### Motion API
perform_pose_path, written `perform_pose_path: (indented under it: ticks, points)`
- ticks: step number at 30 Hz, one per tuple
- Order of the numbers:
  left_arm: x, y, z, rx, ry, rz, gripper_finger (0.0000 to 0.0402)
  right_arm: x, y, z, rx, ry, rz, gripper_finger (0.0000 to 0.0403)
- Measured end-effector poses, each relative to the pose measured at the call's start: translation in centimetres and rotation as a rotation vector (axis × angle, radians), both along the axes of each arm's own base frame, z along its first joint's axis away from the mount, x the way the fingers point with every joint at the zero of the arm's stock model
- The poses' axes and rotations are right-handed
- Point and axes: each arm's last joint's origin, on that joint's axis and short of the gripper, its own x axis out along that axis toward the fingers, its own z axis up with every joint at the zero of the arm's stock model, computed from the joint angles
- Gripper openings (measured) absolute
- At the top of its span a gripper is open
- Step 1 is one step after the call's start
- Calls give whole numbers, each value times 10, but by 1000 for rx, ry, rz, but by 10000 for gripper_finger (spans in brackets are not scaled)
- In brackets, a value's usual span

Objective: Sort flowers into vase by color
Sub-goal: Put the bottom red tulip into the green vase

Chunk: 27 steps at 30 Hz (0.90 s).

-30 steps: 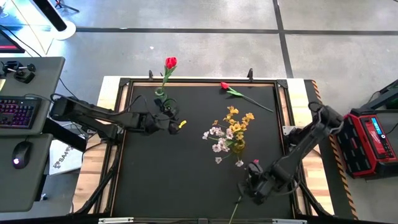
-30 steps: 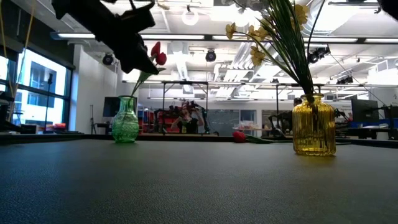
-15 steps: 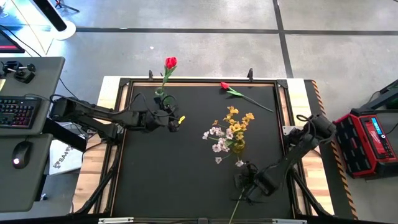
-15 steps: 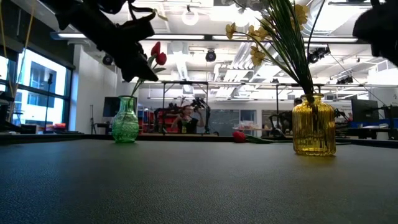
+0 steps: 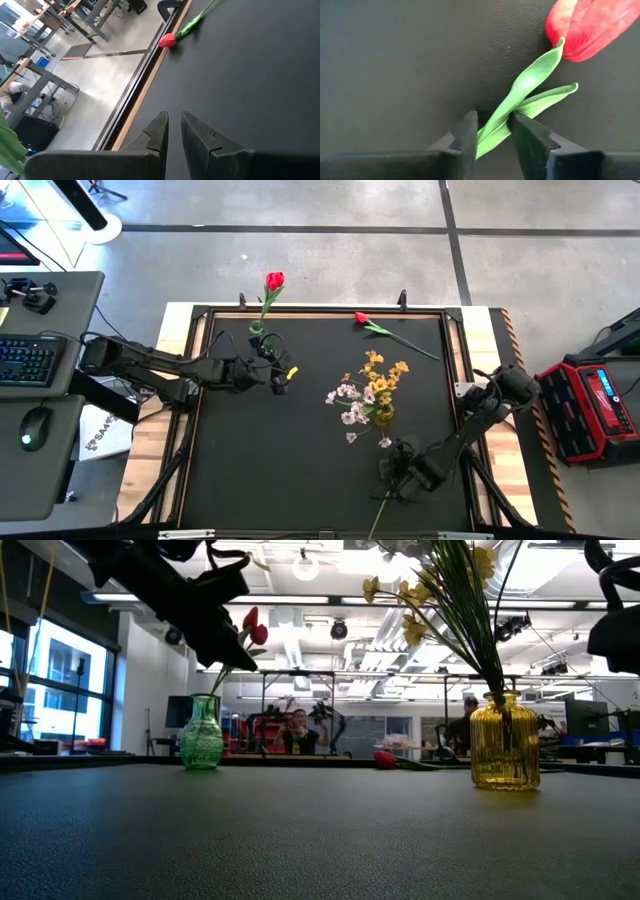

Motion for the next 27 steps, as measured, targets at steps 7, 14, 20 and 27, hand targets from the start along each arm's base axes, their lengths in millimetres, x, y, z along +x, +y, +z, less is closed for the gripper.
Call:
perform_pose_path:
  ticks: [7,14,20,27]
  points:
    - [0,0,0,-6,-5,3,39,0,0,0,-12,18,88,17]
    - [-2,-8,-3,-33,6,-1,39,9,10,28,-13,-56,318,12]
    - [-4,-29,-6,-93,-27,-41,39,13,18,76,-183,-295,576,5]
    - [-14,-64,-19,-130,-50,-165,39,21,16,132,-483,-510,796,2]
